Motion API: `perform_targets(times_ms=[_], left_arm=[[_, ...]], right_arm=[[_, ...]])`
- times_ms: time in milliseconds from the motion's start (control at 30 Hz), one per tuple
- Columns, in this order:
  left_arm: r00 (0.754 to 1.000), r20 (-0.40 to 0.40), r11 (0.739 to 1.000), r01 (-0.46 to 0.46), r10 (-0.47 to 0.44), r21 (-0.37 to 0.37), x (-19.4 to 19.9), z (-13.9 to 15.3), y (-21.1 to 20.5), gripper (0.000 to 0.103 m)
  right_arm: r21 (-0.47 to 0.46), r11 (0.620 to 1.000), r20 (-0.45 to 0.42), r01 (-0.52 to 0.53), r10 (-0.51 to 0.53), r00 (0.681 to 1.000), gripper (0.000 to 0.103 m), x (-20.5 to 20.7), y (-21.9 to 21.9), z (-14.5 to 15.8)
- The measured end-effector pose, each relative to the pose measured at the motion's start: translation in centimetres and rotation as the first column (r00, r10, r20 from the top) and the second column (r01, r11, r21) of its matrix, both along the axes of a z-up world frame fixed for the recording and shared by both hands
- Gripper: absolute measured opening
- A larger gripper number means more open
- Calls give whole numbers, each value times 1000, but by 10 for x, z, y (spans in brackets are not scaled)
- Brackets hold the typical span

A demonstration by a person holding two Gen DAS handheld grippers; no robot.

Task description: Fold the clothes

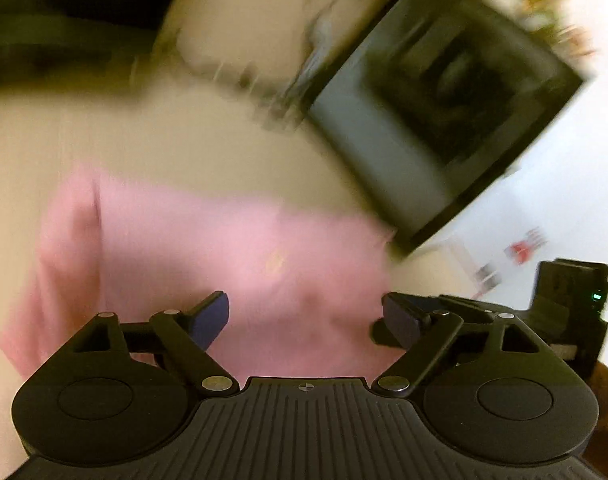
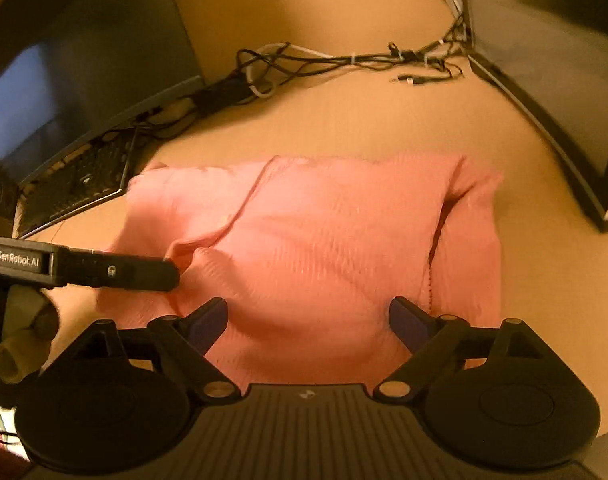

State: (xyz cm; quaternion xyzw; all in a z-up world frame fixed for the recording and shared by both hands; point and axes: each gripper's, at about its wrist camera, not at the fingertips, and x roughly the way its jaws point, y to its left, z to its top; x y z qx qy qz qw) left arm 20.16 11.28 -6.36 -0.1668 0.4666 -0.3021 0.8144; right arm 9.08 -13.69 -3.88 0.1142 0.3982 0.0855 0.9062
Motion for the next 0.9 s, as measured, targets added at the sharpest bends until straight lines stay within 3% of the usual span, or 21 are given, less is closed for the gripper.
perform_targets(times_ms=[133,233,267,333,433,500,567,600,633,733,833,900], left_arm=[[1000,-1,1000,-3,3,19,2,-3,-6,91],[1000,-7,1000,-4,4,30,0,-4,-6,92],[1000,-3,999,-9,10,39,-2,-3,-4,92],[1000,29,997,-13,10,81,-9,6,-12,91],[985,150,989,63,-83,131,-28,30,-27,91],[956,235,974,138,-178,180,-37,43,-48,92],[906,317,944,202,-282,262,-46,50,-74,92],[876,344,921,234,-339,311,-51,49,-88,92],[855,343,900,271,-388,341,-54,44,-100,92],[788,322,824,377,-526,422,-62,31,-133,92],[721,310,747,422,-620,513,-80,16,-147,92],[718,306,731,401,-625,552,-81,9,-155,93]], right_arm=[[-74,992,115,101,-92,989,87,-34,-27,34],[-212,961,124,179,-155,980,51,-54,-41,36],[-249,949,118,195,-170,978,49,-59,-45,34],[-211,958,94,193,-177,980,49,-60,-44,25],[-153,969,57,193,-186,981,49,-61,-42,10],[-125,974,36,187,-184,982,50,-52,-38,-1],[-113,979,16,171,-171,985,46,-40,-29,-15],[-108,983,11,147,-147,989,37,-35,-27,-17],[-107,987,10,124,-124,992,5,-32,-25,-18],[-208,968,102,138,-119,988,3,-36,-28,7],[-342,908,159,242,-198,967,3,-42,-51,24],[-376,874,137,308,-277,951,3,-46,-72,21]])
